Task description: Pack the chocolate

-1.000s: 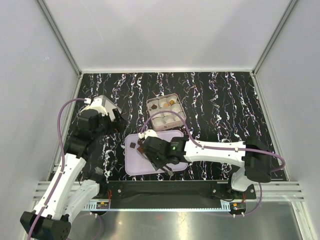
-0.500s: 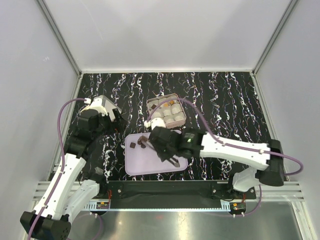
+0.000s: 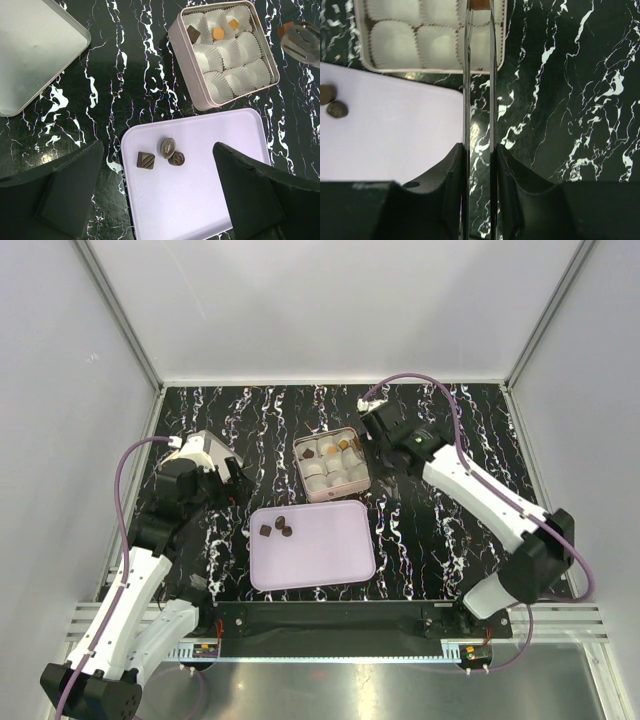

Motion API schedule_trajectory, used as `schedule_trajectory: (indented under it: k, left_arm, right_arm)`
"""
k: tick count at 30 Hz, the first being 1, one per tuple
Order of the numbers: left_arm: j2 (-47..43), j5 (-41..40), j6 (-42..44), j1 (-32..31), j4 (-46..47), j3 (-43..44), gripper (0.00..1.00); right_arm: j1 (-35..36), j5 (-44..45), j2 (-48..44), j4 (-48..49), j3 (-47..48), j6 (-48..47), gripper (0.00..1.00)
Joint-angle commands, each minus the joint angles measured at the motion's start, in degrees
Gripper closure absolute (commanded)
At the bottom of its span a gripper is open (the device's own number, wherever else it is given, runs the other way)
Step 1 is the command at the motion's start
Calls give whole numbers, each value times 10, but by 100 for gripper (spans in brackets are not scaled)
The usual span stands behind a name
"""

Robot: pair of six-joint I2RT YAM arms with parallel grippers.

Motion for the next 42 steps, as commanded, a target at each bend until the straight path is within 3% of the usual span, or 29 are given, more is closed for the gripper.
schedule_trajectory:
  k: [1, 12, 32, 42]
  left_arm:
    - [2, 4, 2, 3, 15, 17, 1]
    - [4, 8, 2, 3, 15, 17, 1]
    - [5, 9, 1, 3, 17, 17, 1]
    - [5, 6, 1, 3, 16, 17, 1]
  right_arm:
    - [-29, -46, 31, 58, 27, -36, 73]
    - [-53, -61, 112, 87, 53, -42, 70]
    - [-54, -50, 80, 84, -2, -27, 69]
    - [-54, -48, 81, 85, -7, -23, 62]
